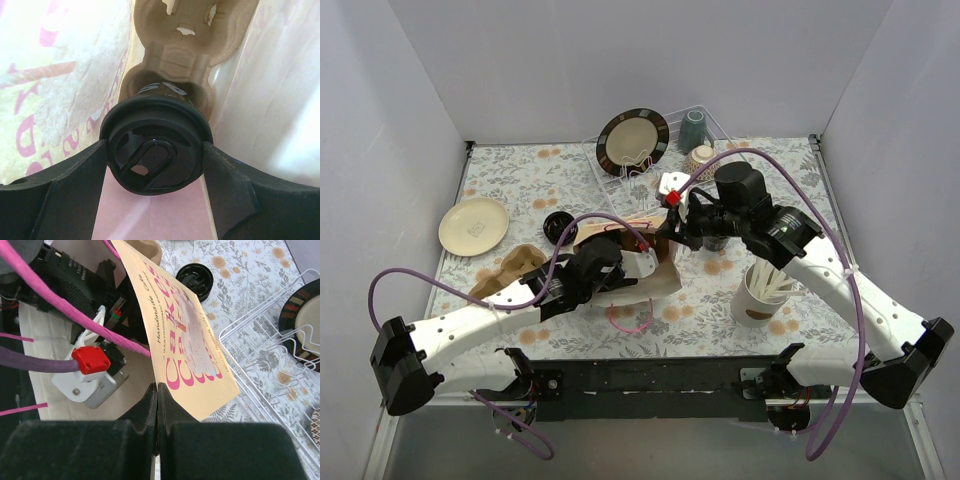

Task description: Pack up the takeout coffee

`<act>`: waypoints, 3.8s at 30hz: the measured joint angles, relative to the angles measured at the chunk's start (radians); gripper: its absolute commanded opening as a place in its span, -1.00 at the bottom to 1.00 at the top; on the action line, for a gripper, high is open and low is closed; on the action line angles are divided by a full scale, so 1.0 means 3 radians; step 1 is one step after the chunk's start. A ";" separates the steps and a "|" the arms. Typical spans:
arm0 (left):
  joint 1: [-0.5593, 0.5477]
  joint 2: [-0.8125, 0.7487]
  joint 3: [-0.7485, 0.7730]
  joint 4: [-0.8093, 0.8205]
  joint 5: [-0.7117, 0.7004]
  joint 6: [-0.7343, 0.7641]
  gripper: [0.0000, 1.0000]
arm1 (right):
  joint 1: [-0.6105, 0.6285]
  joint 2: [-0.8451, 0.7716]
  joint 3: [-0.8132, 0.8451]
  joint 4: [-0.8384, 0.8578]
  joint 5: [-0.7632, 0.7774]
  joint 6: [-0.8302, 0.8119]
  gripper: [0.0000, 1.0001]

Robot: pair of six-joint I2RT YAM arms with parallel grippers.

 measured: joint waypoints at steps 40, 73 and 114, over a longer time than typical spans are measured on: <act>0.0056 -0.0287 -0.0072 -0.0235 0.0805 -0.0486 -1.00 | -0.0017 -0.0397 -0.0549 0.0264 -0.0267 0.0792 -0.97; 0.0058 -0.0298 -0.0267 -0.0130 0.0829 -0.0837 0.45 | -0.0048 -0.0415 -0.0866 0.0554 -0.0534 0.0431 -0.97; 0.0079 0.0062 0.1245 -0.0519 0.0896 -0.1895 0.66 | -0.0126 0.0071 -0.0402 0.0463 -0.0015 0.0367 -0.97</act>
